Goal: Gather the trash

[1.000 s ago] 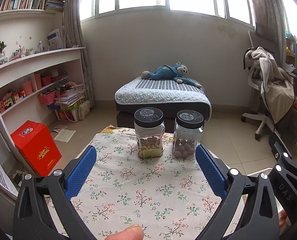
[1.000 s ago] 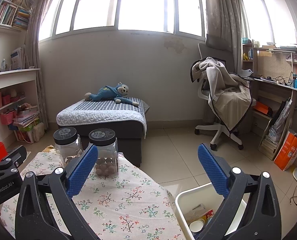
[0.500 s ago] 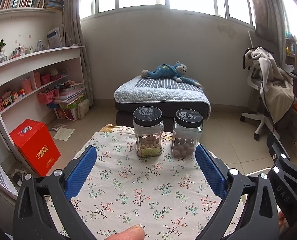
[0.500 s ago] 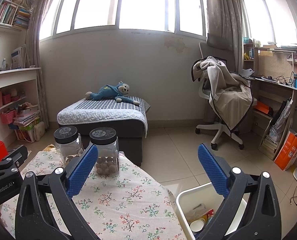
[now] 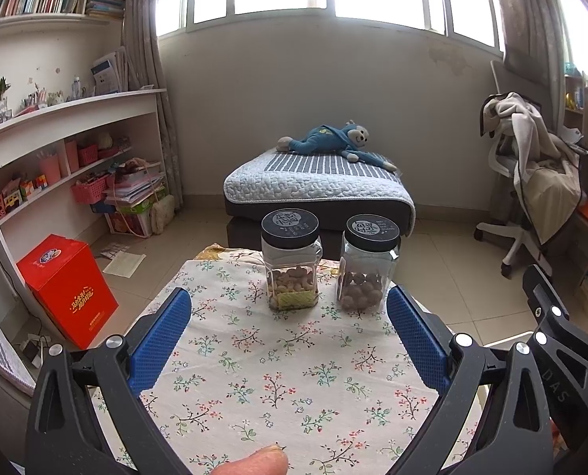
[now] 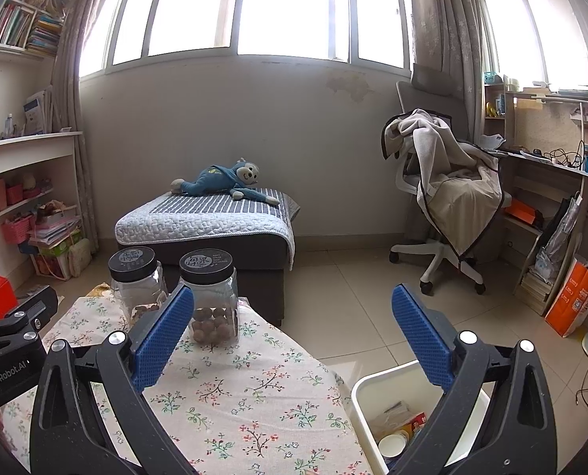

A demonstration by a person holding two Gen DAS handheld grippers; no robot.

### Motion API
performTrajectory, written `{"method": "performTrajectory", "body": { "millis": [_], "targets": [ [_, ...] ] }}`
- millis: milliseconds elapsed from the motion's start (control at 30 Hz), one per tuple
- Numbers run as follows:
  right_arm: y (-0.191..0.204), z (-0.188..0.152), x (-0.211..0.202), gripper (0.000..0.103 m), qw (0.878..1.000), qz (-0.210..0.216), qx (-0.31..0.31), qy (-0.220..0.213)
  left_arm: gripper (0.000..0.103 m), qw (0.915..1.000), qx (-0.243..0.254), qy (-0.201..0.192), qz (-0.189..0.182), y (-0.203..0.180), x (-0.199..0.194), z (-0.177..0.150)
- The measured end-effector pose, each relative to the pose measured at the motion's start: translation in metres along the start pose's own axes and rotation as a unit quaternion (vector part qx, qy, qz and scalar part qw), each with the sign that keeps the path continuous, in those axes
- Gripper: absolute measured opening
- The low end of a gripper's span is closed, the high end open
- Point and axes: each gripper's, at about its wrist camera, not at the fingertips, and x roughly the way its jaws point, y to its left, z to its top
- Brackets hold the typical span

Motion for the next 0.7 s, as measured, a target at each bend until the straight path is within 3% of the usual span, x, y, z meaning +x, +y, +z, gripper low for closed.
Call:
{"method": "performTrajectory", "body": {
  "millis": [700],
  "targets": [
    [-0.0013,-0.0065,0.0028,0.096,1.0,0.007,-0.001,0.006,0.096,1.0,-0.006,0.007,0.001,0.0019,0.0027,-0.0005]
  ]
}}
